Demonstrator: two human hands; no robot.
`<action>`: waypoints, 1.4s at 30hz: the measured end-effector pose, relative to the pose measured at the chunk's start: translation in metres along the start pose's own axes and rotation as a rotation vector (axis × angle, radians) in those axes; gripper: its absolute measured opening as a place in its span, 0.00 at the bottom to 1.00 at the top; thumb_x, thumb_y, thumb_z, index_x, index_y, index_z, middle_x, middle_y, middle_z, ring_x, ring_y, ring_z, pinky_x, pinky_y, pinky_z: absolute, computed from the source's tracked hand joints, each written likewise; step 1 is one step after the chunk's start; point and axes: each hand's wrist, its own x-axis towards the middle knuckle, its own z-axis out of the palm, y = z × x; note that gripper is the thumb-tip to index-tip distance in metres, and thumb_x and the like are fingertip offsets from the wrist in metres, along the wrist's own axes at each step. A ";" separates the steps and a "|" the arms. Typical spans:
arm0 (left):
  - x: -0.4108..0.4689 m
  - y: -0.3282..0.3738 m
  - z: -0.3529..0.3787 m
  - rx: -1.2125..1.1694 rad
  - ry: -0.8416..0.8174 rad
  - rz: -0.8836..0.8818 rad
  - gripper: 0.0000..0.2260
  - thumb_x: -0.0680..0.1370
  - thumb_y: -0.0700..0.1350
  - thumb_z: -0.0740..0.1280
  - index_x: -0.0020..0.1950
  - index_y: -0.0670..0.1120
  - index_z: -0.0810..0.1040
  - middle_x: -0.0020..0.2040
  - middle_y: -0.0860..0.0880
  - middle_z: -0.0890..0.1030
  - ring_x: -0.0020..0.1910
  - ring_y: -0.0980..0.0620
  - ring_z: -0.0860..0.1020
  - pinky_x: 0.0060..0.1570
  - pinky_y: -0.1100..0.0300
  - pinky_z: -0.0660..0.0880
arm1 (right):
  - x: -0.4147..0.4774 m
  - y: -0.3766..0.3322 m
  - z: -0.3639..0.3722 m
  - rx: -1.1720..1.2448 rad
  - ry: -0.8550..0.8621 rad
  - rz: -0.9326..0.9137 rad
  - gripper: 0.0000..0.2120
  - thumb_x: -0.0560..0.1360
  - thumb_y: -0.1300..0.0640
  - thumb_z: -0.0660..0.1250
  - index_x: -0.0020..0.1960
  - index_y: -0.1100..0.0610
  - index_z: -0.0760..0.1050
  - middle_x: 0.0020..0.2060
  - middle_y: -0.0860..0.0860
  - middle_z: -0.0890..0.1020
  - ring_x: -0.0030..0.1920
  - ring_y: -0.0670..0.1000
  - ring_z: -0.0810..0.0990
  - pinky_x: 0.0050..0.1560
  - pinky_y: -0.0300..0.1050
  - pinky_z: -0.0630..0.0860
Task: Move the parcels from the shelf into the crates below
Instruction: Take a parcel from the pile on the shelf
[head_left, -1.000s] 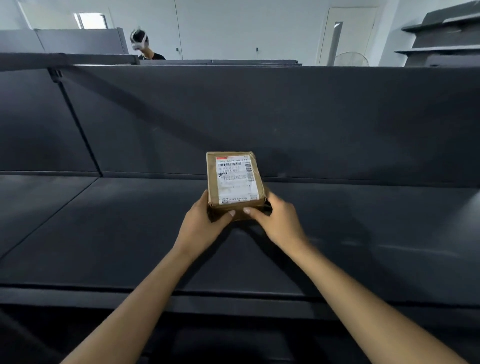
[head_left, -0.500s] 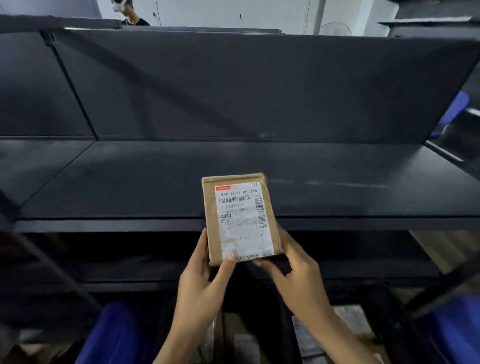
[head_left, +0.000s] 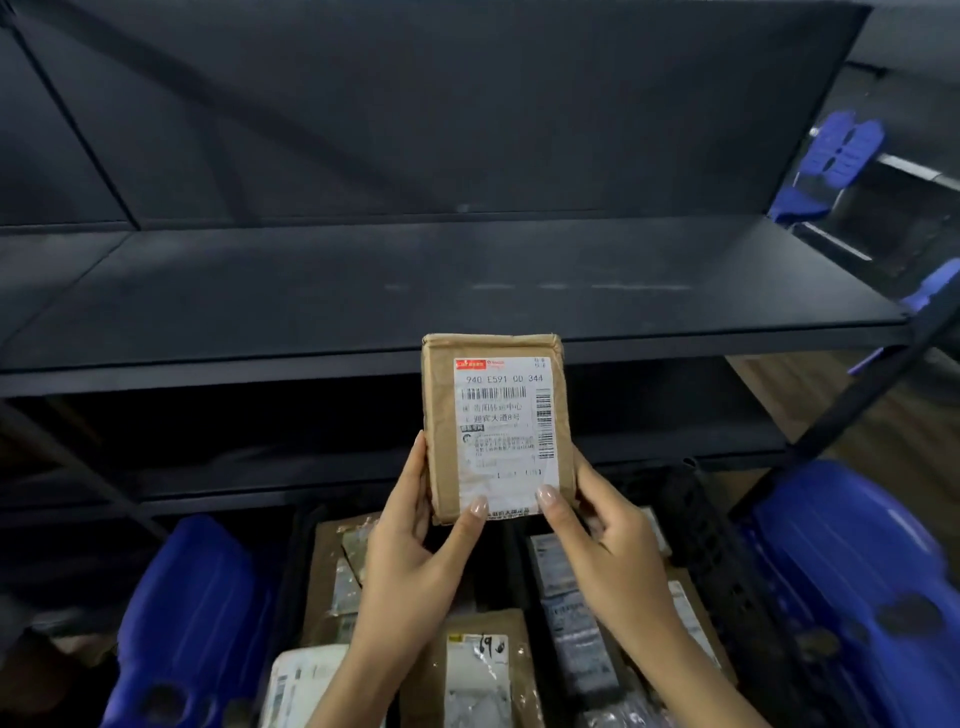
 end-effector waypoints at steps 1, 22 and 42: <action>-0.003 -0.001 0.008 0.006 0.008 -0.003 0.37 0.69 0.50 0.70 0.76 0.49 0.60 0.67 0.55 0.76 0.65 0.59 0.74 0.64 0.62 0.71 | -0.003 0.002 -0.008 0.012 -0.004 -0.001 0.21 0.76 0.47 0.63 0.68 0.36 0.65 0.63 0.33 0.75 0.64 0.36 0.73 0.61 0.32 0.72; -0.017 -0.144 0.213 0.323 0.020 -0.326 0.25 0.72 0.47 0.73 0.68 0.51 0.71 0.58 0.56 0.77 0.51 0.59 0.79 0.51 0.63 0.78 | -0.038 0.181 -0.162 -0.153 -0.135 0.518 0.19 0.77 0.55 0.66 0.65 0.42 0.69 0.51 0.36 0.80 0.46 0.26 0.76 0.43 0.22 0.71; -0.151 -0.218 0.223 0.469 -0.062 -0.814 0.30 0.66 0.42 0.78 0.65 0.42 0.72 0.57 0.46 0.80 0.58 0.49 0.78 0.51 0.67 0.68 | -0.183 0.247 -0.151 -0.296 -0.388 0.999 0.25 0.75 0.53 0.69 0.70 0.52 0.70 0.58 0.49 0.82 0.57 0.45 0.80 0.56 0.36 0.73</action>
